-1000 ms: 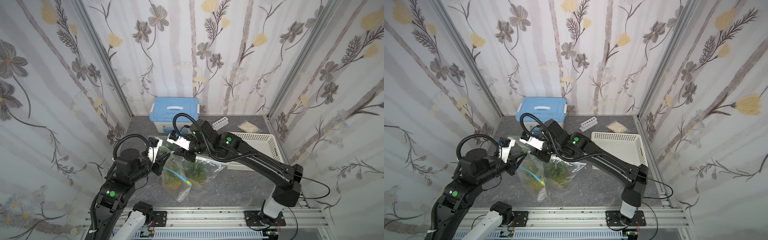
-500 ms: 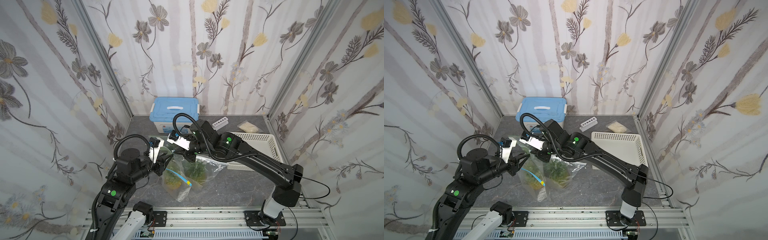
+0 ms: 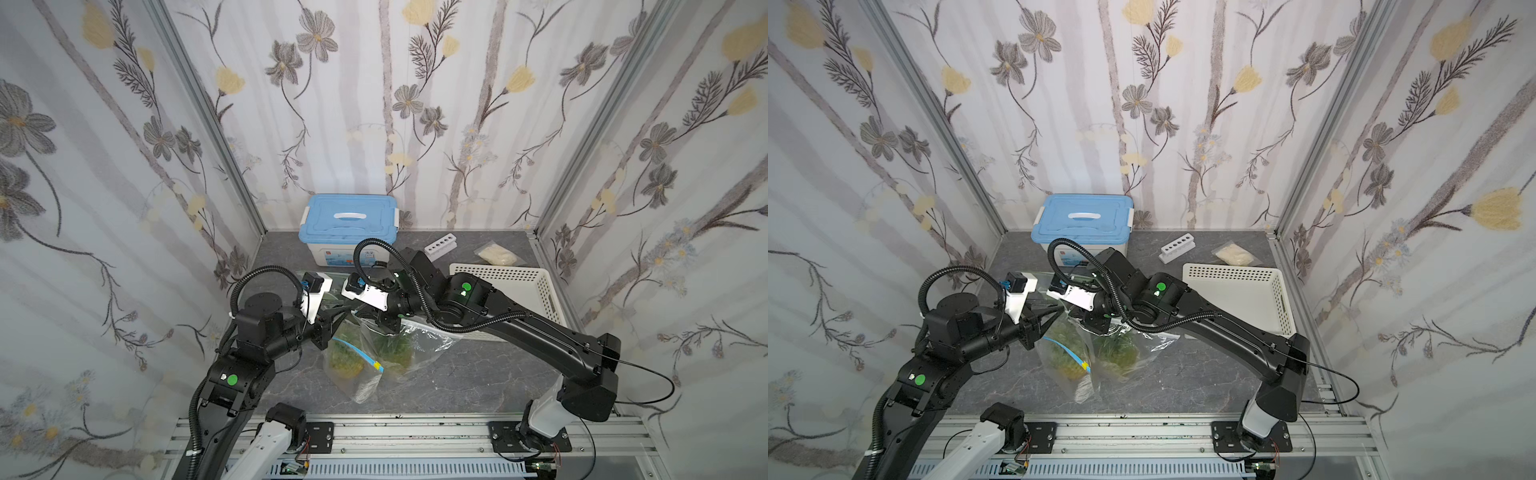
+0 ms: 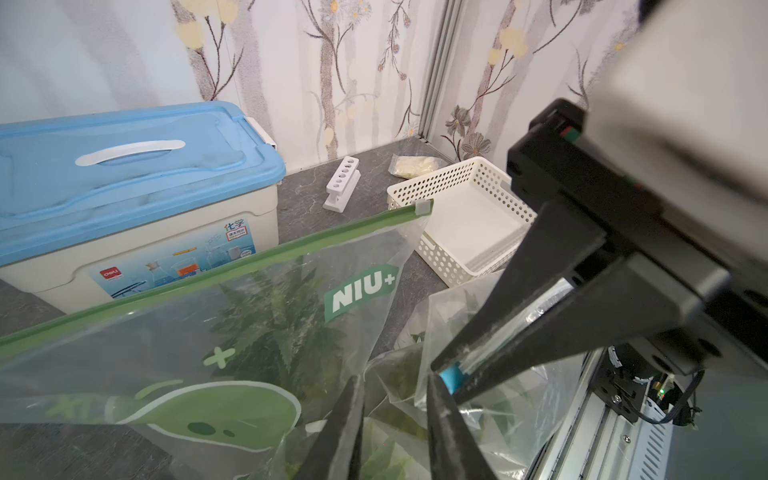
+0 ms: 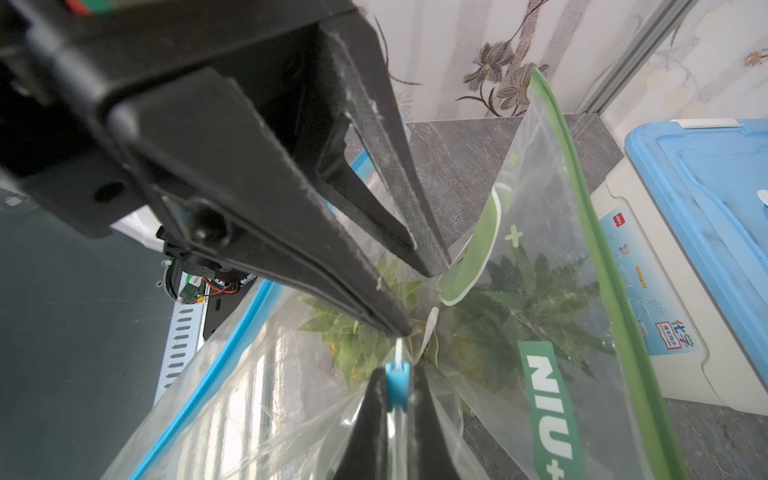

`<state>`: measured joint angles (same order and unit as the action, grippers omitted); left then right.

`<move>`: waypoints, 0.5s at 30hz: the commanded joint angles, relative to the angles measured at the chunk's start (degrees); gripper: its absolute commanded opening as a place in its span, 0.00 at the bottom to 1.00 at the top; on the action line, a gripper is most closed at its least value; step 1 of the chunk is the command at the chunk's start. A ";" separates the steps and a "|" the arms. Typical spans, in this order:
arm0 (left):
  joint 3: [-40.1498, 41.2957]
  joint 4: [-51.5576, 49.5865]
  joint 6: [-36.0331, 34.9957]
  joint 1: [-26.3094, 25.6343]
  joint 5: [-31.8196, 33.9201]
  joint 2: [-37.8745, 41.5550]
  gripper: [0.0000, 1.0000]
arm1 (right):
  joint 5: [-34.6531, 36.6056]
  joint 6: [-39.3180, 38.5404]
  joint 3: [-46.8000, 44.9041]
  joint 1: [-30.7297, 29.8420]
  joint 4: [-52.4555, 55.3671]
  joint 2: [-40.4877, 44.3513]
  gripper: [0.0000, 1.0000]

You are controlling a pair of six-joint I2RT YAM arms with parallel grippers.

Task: Open the zip-top bag and take out the pineapple
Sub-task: Unzip the zipper on the zipper food storage bag.

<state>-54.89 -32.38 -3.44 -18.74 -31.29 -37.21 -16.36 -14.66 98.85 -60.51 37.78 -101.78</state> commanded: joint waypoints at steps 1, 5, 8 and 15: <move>0.23 2.67 -1.56 0.11 -5.77 -0.05 0.29 | -3.68 -3.84 -2.11 0.00 -4.17 1.98 0.02; 0.89 3.10 -2.92 0.16 -10.75 -0.14 0.29 | -5.62 -6.65 -5.23 0.04 -4.82 4.43 0.01; 1.19 3.25 -4.16 0.11 -14.37 -0.44 0.29 | -7.31 -8.24 -7.27 0.28 -5.60 5.84 0.01; 0.88 1.81 -7.33 0.18 -16.59 -2.02 0.24 | -8.75 -9.63 -8.23 1.66 -5.62 5.65 0.01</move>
<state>-53.82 -31.48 -7.79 -18.68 -45.19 -38.89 -22.74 -21.82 90.85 -59.11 35.31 -95.98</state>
